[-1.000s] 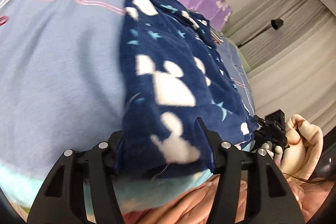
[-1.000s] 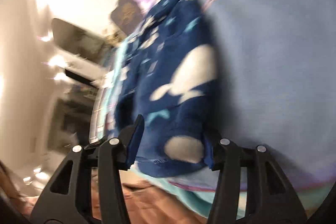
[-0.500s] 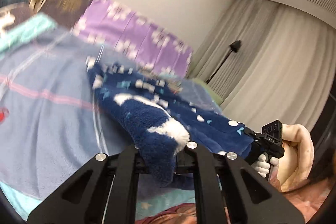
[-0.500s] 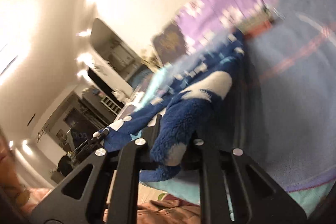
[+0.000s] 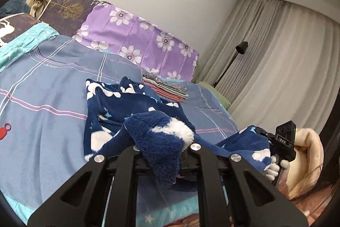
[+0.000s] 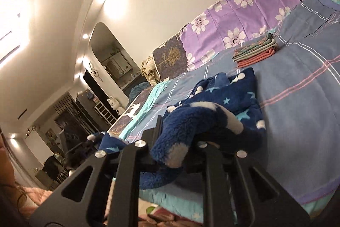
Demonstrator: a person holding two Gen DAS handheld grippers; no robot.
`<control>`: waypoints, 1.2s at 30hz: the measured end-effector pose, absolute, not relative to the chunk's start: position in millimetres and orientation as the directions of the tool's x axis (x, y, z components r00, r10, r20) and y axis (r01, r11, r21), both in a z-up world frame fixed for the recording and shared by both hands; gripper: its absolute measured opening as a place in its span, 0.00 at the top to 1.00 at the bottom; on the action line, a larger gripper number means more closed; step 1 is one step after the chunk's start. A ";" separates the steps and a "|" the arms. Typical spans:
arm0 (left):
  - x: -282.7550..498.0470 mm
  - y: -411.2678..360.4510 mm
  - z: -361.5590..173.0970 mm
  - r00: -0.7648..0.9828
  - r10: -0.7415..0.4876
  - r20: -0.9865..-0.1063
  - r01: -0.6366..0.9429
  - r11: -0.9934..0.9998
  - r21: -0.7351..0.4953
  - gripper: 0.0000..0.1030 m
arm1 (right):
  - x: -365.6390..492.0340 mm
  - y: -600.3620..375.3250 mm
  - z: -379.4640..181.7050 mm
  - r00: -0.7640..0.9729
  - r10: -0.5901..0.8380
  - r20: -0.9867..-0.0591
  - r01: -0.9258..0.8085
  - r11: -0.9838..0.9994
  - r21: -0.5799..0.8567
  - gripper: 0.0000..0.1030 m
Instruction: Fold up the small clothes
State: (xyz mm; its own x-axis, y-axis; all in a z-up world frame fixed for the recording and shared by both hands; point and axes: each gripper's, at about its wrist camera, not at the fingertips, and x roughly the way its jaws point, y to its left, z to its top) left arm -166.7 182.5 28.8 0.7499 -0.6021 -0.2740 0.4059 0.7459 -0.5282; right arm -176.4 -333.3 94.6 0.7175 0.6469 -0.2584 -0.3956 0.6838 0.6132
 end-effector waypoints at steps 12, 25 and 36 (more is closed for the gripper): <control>-85.0 176.7 62.0 0.805 -0.523 -0.278 0.354 0.801 -0.482 0.90 | -87.2 -330.5 117.5 0.780 0.568 -0.261 -0.368 0.755 0.543 0.85; 51.5 168.0 72.6 0.846 -0.426 -0.321 0.277 0.865 -0.419 0.90 | 57.3 -324.5 113.6 0.801 0.507 -0.319 -0.304 0.803 0.513 0.85; 169.6 154.9 -53.8 0.739 -0.286 -0.610 0.104 0.943 -0.317 0.88 | 180.5 -304.0 -0.7 0.708 0.389 -0.590 -0.134 0.893 0.429 0.83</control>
